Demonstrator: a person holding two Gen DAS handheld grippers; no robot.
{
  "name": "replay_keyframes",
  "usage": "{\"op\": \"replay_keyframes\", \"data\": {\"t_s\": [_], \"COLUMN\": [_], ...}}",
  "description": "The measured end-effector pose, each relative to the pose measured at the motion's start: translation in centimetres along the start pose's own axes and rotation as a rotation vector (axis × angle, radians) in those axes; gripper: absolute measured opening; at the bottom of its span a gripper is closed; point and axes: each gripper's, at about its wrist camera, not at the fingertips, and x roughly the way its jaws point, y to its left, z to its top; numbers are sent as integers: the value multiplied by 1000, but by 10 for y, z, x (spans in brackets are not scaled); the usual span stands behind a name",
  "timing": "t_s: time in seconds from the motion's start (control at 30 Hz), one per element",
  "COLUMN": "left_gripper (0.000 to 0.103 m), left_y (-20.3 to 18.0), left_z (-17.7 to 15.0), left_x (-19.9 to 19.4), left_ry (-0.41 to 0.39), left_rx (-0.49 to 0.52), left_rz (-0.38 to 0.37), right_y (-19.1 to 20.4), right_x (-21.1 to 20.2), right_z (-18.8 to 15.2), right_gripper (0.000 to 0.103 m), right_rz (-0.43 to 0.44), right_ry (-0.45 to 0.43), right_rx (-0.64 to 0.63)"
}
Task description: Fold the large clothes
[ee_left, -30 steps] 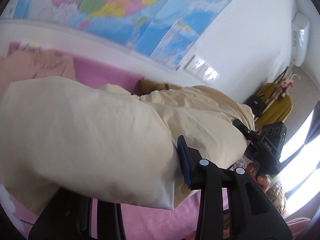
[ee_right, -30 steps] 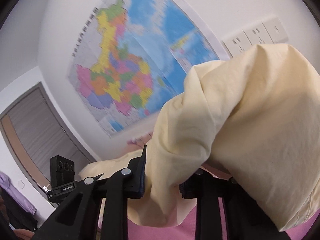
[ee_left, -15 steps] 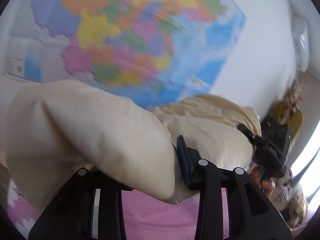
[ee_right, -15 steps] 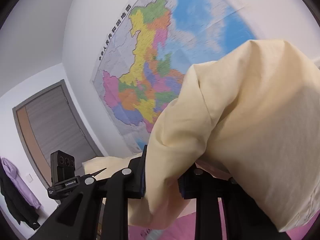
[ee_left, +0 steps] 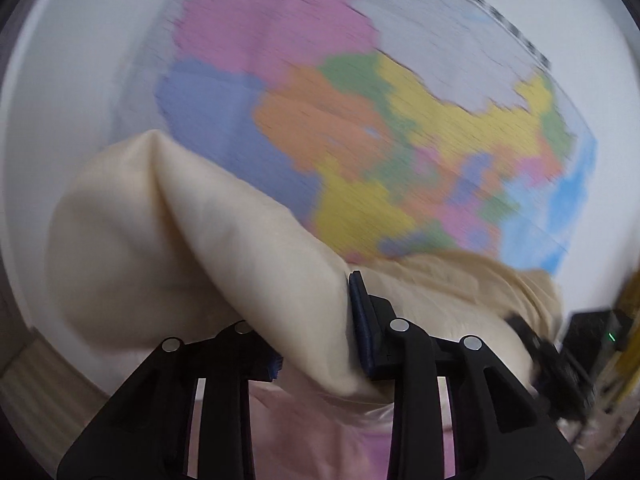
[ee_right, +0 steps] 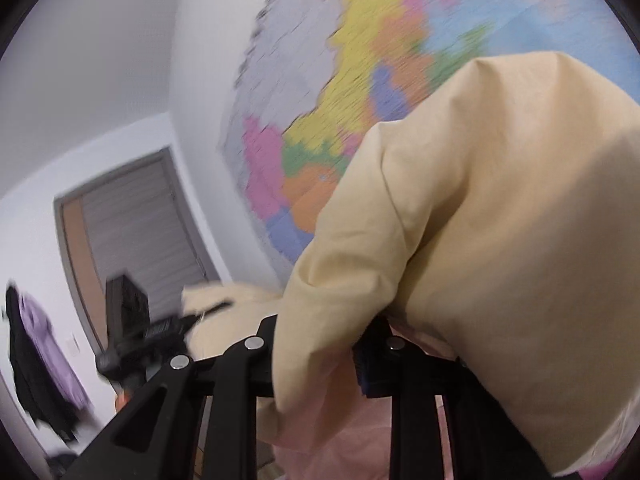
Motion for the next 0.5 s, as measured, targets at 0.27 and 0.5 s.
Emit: {"op": "replay_keyframes", "data": {"t_s": [0.27,0.5], "left_gripper": [29,48], "left_y": [155,195], "left_z": [-133,-185], "left_x": [66,48], "left_ry": [233,294], "left_rx": [-115,-226], "left_rz": [239,232], "right_y": [-36,-75], "right_x": [92,60], "right_z": [-180,-227], "right_gripper": [21,49], "right_rz": [-8,14], "right_ry": [458,541], "right_rx": [62,334]}}
